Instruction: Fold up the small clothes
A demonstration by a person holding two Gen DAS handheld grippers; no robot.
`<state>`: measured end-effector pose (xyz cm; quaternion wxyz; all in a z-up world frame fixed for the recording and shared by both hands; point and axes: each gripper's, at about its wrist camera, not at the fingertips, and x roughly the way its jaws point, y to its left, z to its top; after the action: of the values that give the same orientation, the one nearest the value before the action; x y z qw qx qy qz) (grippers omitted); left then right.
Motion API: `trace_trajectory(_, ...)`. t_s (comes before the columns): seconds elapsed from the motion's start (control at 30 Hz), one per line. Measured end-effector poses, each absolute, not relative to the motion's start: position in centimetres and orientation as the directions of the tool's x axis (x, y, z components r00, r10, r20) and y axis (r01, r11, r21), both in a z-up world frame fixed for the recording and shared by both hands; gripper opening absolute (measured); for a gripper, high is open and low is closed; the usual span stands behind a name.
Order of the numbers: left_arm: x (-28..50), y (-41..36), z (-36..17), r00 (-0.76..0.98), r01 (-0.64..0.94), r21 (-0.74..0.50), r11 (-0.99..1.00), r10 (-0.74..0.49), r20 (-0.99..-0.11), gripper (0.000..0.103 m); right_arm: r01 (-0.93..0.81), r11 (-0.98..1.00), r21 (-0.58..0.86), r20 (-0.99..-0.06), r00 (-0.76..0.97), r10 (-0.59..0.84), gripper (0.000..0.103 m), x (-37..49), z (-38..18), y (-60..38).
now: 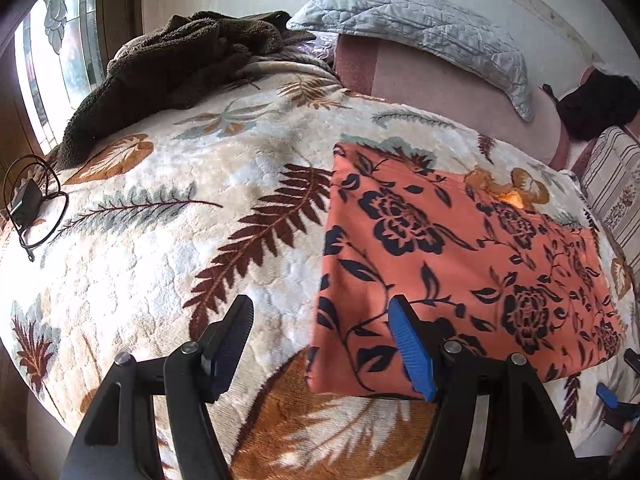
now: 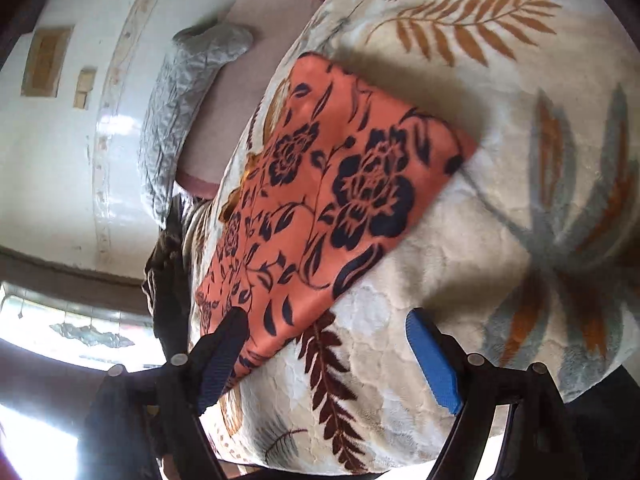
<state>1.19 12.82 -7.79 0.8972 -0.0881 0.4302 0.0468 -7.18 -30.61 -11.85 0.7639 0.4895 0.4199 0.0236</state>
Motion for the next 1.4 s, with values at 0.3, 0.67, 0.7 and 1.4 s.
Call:
trace_trajectory(0.3, 3.8, 3.9, -7.8, 0.626, -0.027, -0.078, 0.997, -0.044, -0.779, 0.076, 0.443, 0.411, 0.797, -0.591, 0.709, 0.383, 0.066, -3.9, -12.8, -34.3)
trace_trajectory(0.67, 6.0, 0.6, -10.9, 0.596, -0.002, 0.012, 1.0, 0.011, -0.803, 0.077, 0.377, 0.63, 0.679, -0.67, 0.669, 0.322, 0.08, -2.7, -11.4, -32.3)
trace_trajectory(0.7, 6.0, 0.7, -11.1, 0.599, -0.001, 0.011, 1.0, 0.009, -0.801, 0.077, 0.374, 0.645, 0.666, -0.68, 0.659, 0.321, 0.079, -2.3, -11.4, -32.1)
trace_trajectory(1.4, 6.1, 1.2, -11.8, 0.575, -0.01, -0.013, 1.0, -0.005, -0.818, 0.082, 0.457, 0.661, 0.595, -0.748, 0.616, 0.248, 0.03, 0.7, -11.4, -31.8)
